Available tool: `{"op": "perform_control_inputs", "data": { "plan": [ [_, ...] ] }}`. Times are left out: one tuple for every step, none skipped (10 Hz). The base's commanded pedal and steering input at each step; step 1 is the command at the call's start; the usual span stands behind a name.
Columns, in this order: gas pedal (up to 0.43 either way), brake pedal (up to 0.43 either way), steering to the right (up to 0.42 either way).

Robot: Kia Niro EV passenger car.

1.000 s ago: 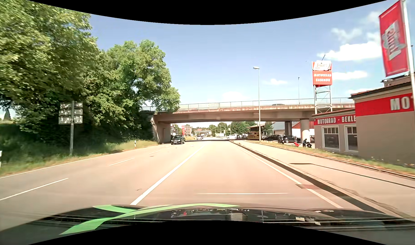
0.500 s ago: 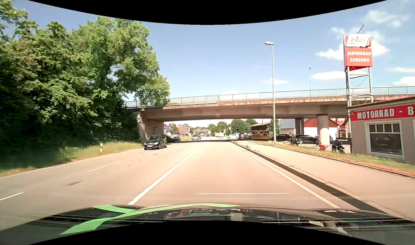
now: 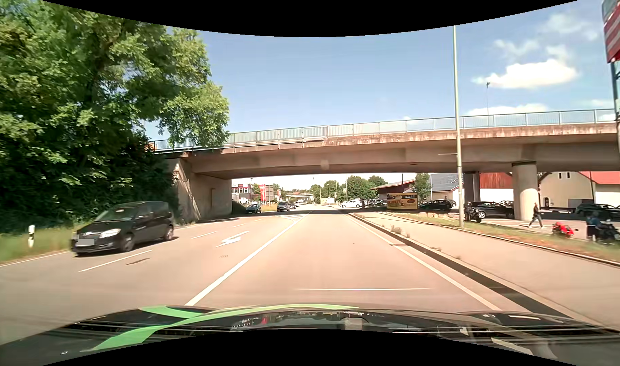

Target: Follow the waypoints while adhering to traffic rules and regulations

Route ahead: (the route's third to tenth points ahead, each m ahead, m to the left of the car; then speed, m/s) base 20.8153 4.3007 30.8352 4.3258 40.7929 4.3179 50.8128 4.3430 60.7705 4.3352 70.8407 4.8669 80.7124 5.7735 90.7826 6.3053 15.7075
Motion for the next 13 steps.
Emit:
{"op": "perform_control_inputs", "data": {
  "plan": [
    [0.228,0.000,-0.001],
    [0.228,0.000,-0.001],
    [0.228,0.000,-0.001],
    [0.228,0.000,-0.001],
    [0.228,0.000,-0.002],
    [0.189,0.000,-0.003],
    [0.189,0.000,-0.006],
    [0.189,0.000,-0.008],
    [0.189,0.000,-0.008],
    [0.189,0.000,-0.008],
    [0.189,0.000,-0.008],
    [0.197,0.000,-0.008],
    [0.197,0.000,-0.008]
  ]
}}
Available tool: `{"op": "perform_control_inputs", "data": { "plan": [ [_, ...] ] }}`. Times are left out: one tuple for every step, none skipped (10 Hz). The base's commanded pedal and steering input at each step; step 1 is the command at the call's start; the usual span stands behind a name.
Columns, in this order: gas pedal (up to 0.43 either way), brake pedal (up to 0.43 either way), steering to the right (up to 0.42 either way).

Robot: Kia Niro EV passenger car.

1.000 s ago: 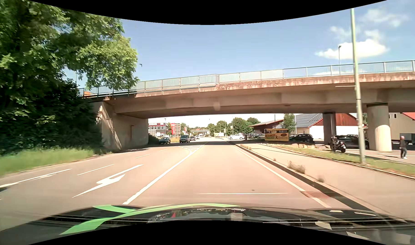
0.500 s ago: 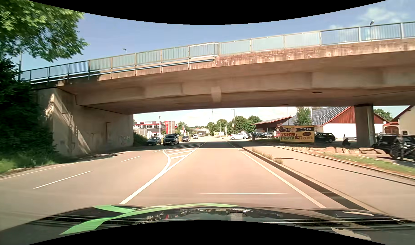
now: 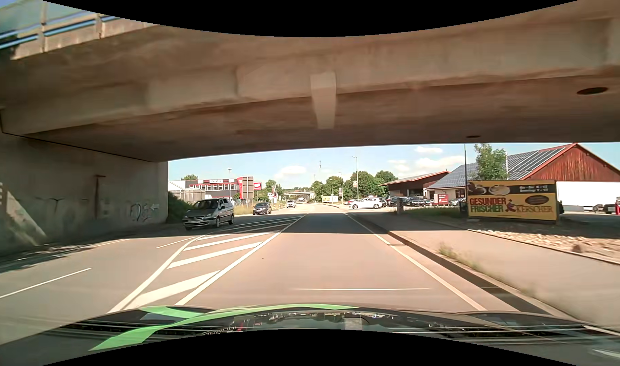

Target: Follow the waypoints while adhering to traffic rules and regulations

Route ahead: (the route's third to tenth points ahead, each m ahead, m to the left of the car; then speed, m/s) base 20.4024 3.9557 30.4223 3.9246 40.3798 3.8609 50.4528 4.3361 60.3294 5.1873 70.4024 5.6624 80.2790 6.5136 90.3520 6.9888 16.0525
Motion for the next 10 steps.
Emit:
{"op": "perform_control_inputs", "data": {
  "plan": [
    [0.197,0.000,-0.008],
    [0.197,0.000,-0.008],
    [0.197,0.000,-0.008],
    [0.209,0.000,-0.008],
    [0.209,0.000,-0.008],
    [0.209,0.000,-0.007],
    [0.220,0.000,-0.005],
    [0.220,0.000,-0.005],
    [0.220,0.000,-0.004],
    [0.209,0.000,-0.005]
  ]
}}
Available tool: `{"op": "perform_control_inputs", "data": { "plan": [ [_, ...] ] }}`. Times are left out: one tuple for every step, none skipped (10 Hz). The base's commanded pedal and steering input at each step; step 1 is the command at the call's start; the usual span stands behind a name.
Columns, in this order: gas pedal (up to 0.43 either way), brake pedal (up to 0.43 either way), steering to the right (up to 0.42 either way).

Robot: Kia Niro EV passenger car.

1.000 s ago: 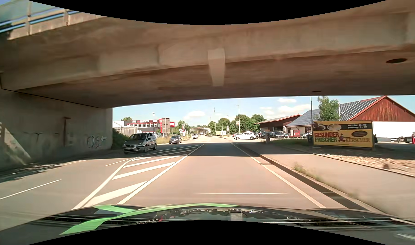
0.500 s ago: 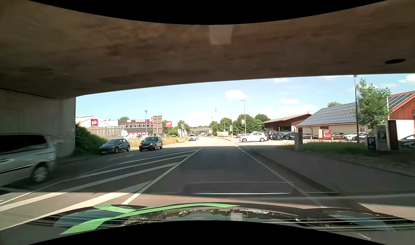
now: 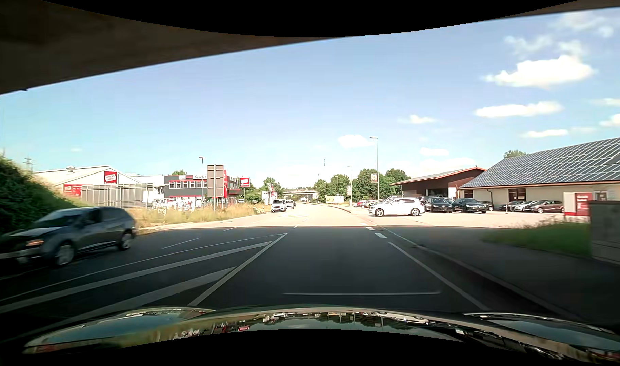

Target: Follow the waypoints while adhering to traffic rules and regulations

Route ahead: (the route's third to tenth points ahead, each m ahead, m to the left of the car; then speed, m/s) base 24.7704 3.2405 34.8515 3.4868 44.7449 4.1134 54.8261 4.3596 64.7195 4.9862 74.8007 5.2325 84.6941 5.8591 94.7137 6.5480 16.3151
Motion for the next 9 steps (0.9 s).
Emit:
{"op": "perform_control_inputs", "data": {
  "plan": [
    [0.169,0.000,-0.004],
    [0.157,0.000,-0.004],
    [0.150,0.000,-0.004],
    [0.138,0.000,-0.004],
    [0.138,0.000,-0.004],
    [0.138,0.000,-0.004],
    [0.138,0.000,-0.004],
    [0.138,0.000,-0.004],
    [0.138,0.000,-0.004]
  ]
}}
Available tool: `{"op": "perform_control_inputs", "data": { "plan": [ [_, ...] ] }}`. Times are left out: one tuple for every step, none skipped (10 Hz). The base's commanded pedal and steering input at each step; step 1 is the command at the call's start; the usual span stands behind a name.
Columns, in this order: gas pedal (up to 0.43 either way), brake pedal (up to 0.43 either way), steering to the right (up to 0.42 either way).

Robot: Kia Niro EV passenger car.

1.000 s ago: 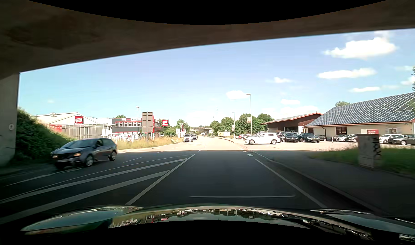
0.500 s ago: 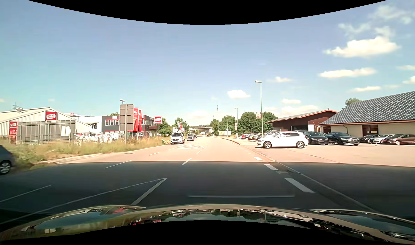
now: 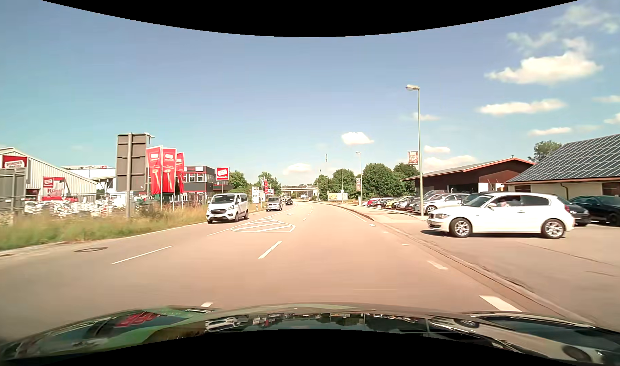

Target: Follow the waypoints while adhering to traffic rules and regulations

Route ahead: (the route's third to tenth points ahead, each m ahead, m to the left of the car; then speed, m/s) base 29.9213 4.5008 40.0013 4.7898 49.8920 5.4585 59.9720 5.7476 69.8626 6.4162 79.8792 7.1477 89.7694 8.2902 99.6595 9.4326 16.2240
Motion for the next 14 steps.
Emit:
{"op": "perform_control_inputs", "data": {
  "plan": [
    [0.138,0.000,-0.004],
    [0.138,0.000,-0.004],
    [0.138,0.000,-0.004],
    [0.138,0.000,-0.004],
    [0.138,0.000,-0.004],
    [0.138,0.000,-0.004],
    [0.138,0.000,-0.005],
    [0.138,0.000,-0.005],
    [0.138,0.000,-0.006],
    [0.138,0.000,-0.006],
    [0.138,0.000,-0.007],
    [0.138,0.000,-0.006],
    [0.138,0.000,-0.007],
    [0.138,0.000,-0.007]
  ]
}}
